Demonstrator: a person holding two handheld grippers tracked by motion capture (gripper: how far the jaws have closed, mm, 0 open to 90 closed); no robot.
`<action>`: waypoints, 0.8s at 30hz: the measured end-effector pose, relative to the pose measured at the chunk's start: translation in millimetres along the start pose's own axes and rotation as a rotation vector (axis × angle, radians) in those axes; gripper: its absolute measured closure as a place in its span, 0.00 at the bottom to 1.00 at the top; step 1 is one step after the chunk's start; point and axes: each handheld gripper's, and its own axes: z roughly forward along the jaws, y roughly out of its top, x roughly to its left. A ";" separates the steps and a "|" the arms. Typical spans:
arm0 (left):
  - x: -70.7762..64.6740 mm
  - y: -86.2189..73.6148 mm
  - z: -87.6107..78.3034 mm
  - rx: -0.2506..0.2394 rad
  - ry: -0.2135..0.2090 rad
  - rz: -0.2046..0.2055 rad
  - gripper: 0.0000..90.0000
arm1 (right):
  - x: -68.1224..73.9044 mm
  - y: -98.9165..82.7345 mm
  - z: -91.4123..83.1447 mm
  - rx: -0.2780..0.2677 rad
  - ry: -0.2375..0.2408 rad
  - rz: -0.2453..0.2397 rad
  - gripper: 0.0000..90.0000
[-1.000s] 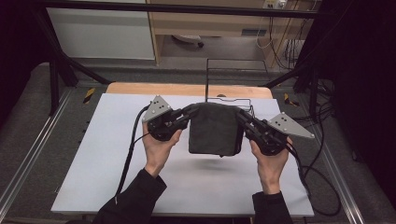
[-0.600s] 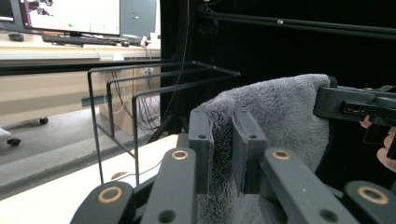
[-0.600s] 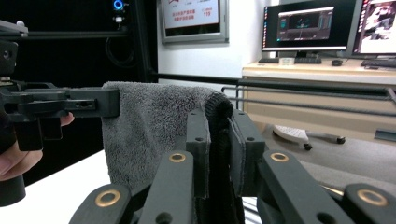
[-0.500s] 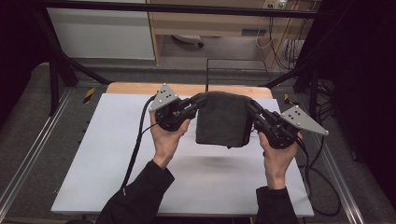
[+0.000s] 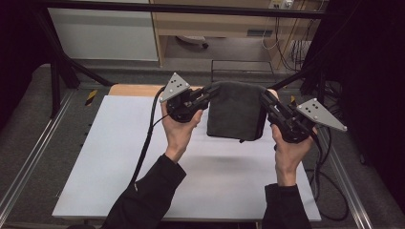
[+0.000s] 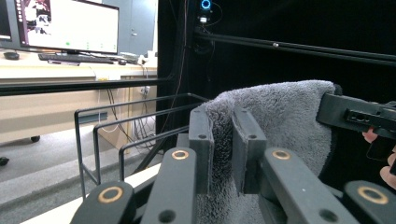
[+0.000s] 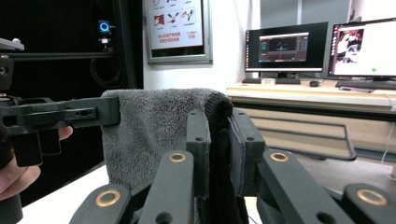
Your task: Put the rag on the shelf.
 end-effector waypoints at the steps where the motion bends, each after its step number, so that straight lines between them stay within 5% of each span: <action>1: 0.4 1.4 1.4 -0.002 -0.001 -0.003 0.88 | -0.8 1.7 0.3 -0.003 -0.001 0.000 0.89; 24: 5.9 38.3 23.0 -0.074 0.000 -0.015 0.88 | -15.7 41.7 20.5 -0.049 -0.038 -0.033 0.89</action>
